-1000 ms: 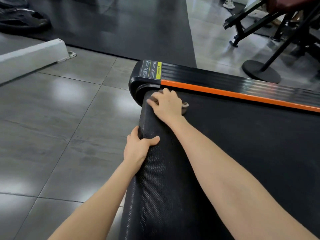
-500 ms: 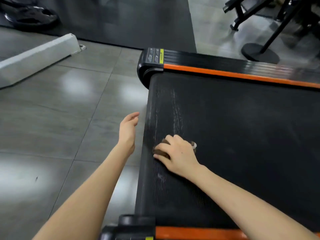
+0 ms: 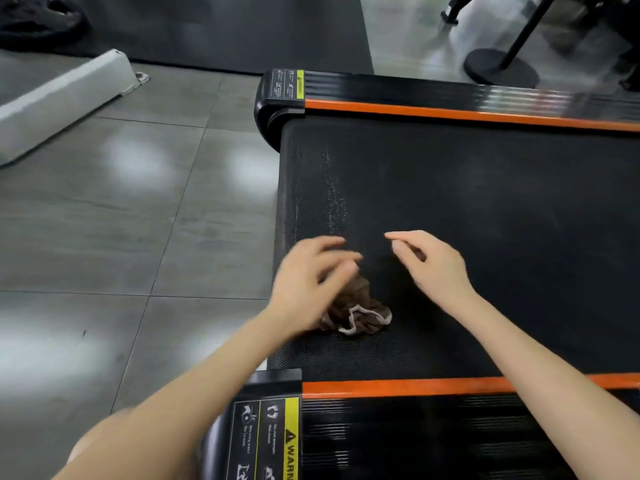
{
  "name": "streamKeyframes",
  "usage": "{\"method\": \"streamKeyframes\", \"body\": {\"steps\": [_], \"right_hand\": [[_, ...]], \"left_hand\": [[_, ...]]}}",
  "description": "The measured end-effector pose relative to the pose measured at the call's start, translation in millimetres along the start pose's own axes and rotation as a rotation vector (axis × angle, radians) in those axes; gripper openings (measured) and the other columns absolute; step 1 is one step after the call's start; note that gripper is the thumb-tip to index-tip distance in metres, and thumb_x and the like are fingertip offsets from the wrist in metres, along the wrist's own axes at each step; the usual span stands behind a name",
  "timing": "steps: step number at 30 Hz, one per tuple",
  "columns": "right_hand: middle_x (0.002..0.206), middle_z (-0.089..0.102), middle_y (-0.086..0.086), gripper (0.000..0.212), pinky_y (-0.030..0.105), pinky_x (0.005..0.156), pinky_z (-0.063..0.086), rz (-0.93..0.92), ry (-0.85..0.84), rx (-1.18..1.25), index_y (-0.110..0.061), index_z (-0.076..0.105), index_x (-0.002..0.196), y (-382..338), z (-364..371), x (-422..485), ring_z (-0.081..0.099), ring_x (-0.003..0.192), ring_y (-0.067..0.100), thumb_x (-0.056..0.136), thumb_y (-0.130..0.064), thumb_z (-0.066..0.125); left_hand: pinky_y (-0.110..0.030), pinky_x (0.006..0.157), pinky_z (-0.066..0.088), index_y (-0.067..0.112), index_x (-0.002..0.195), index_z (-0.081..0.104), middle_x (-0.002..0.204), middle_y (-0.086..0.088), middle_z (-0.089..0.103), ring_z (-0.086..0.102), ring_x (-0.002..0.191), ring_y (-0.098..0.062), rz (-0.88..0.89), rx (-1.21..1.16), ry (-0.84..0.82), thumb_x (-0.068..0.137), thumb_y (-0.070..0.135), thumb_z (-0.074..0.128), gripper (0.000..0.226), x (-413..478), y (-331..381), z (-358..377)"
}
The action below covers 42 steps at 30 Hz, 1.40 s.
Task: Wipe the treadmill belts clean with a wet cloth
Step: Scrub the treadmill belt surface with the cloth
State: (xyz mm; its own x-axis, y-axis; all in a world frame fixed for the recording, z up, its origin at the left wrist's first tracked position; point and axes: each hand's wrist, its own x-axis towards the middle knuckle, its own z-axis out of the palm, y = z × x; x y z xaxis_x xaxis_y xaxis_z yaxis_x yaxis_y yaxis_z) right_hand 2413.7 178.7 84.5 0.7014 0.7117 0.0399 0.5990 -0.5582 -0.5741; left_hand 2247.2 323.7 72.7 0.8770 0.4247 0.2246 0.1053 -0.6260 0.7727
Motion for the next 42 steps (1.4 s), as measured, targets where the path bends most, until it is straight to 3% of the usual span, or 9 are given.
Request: {"method": "streamKeyframes", "body": {"steps": [3, 5, 9, 15, 23, 30, 35, 38, 42], "right_hand": [[0.131, 0.059, 0.002, 0.035, 0.037, 0.094, 0.041, 0.024, 0.071, -0.318, -0.025, 0.063, 0.124, 35.4, 5.0, -2.9, 0.053, 0.12, 0.023, 0.098, -0.038, 0.044], [0.131, 0.059, 0.011, 0.046, 0.045, 0.098, 0.043, -0.033, 0.021, -0.367, -0.023, 0.063, 0.125, 48.9, 13.8, -12.4, 0.054, 0.121, 0.031, 0.095, -0.045, 0.036], [0.14, 0.05, 0.015, 0.048, 0.052, 0.109, 0.033, -0.128, -0.072, -0.442, -0.024, 0.058, 0.131, 68.8, 30.0, -30.0, 0.043, 0.132, 0.035, 0.096, -0.044, 0.031], [0.146, 0.043, 0.013, 0.045, 0.05, 0.114, 0.022, -0.164, -0.038, -0.358, -0.024, 0.056, 0.132, 77.1, 35.0, -30.9, 0.033, 0.139, 0.031, 0.099, -0.04, 0.03], [0.148, 0.039, 0.016, 0.045, 0.053, 0.115, 0.02, -0.206, -0.057, -0.339, -0.022, 0.053, 0.135, 77.3, 32.5, -30.5, 0.029, 0.14, 0.033, 0.098, -0.038, 0.032], [0.147, 0.042, 0.012, 0.042, 0.049, 0.115, 0.018, -0.116, -0.128, -0.293, -0.024, 0.058, 0.131, 73.7, 27.3, -28.7, 0.032, 0.14, 0.032, 0.097, -0.037, 0.036], [0.138, 0.053, 0.008, 0.036, 0.047, 0.113, 0.026, 0.162, -0.129, -0.143, -0.018, 0.059, 0.129, 15.7, 5.0, -37.9, 0.046, 0.13, 0.025, 0.095, -0.03, 0.054], [0.126, 0.06, -0.005, 0.04, 0.032, 0.103, 0.039, 0.354, -0.19, 0.303, -0.028, 0.056, 0.13, -47.7, -19.1, -58.4, 0.057, 0.114, 0.012, 0.09, -0.029, 0.063], [0.129, 0.053, -0.005, 0.066, 0.027, 0.094, 0.05, 0.533, -0.463, 0.76, -0.036, 0.035, 0.142, -126.8, -42.2, -88.3, 0.059, 0.112, 0.011, 0.086, -0.024, 0.069]], "left_hand": [[-0.053, 0.111, 0.023, 0.041, 0.12, 0.062, 0.144, 0.001, 0.046, 0.032, 0.137, -0.033, 0.21, 0.407, -0.318, 0.078, 0.074, 0.041, 0.057, -17.4, -3.8, 37.4], [-0.056, 0.103, 0.034, 0.045, 0.121, 0.06, 0.141, 0.002, 0.048, 0.037, 0.132, -0.036, 0.316, 0.583, -0.387, 0.079, 0.075, 0.039, 0.056, -23.2, -15.2, 46.9], [-0.039, 0.082, 0.042, 0.044, 0.116, 0.063, 0.126, 0.007, 0.057, 0.049, 0.108, -0.026, 0.468, 0.495, -0.323, 0.093, 0.054, 0.042, 0.033, -24.6, -36.1, 30.9], [-0.041, 0.071, 0.047, 0.038, 0.109, 0.069, 0.122, 0.01, 0.048, 0.045, 0.088, -0.022, 0.521, 0.4, -0.39, 0.096, 0.049, 0.042, 0.031, -36.0, -57.0, 9.5], [-0.034, 0.077, 0.036, 0.039, 0.104, 0.07, 0.117, 0.006, 0.049, 0.045, 0.097, -0.023, 0.393, 0.392, -0.346, 0.093, 0.046, 0.05, 0.023, -31.0, -49.3, 20.5], [-0.04, 0.071, 0.047, 0.038, 0.095, 0.072, 0.106, 0.003, 0.058, 0.047, 0.091, -0.023, 0.064, 0.411, -0.328, 0.089, 0.051, 0.046, 0.029, -24.6, -20.0, 28.4], [-0.034, 0.082, 0.043, 0.038, 0.099, 0.073, 0.102, 0.005, 0.053, 0.043, 0.097, -0.018, -0.42, 0.243, -0.153, 0.088, 0.05, 0.054, 0.025, -27.8, 29.3, 19.9], [-0.03, 0.083, 0.047, 0.038, 0.099, 0.072, 0.097, 0.005, 0.058, 0.056, 0.092, -0.012, -0.754, -0.166, 0.06, 0.087, 0.046, 0.06, 0.019, -29.2, 65.1, 2.0], [-0.028, 0.065, 0.051, 0.036, 0.103, 0.069, 0.089, -0.001, 0.07, 0.062, 0.072, -0.015, -0.917, -0.698, 0.135, 0.096, 0.029, 0.051, 0.021, -42.3, 118.5, -41.9]]}}
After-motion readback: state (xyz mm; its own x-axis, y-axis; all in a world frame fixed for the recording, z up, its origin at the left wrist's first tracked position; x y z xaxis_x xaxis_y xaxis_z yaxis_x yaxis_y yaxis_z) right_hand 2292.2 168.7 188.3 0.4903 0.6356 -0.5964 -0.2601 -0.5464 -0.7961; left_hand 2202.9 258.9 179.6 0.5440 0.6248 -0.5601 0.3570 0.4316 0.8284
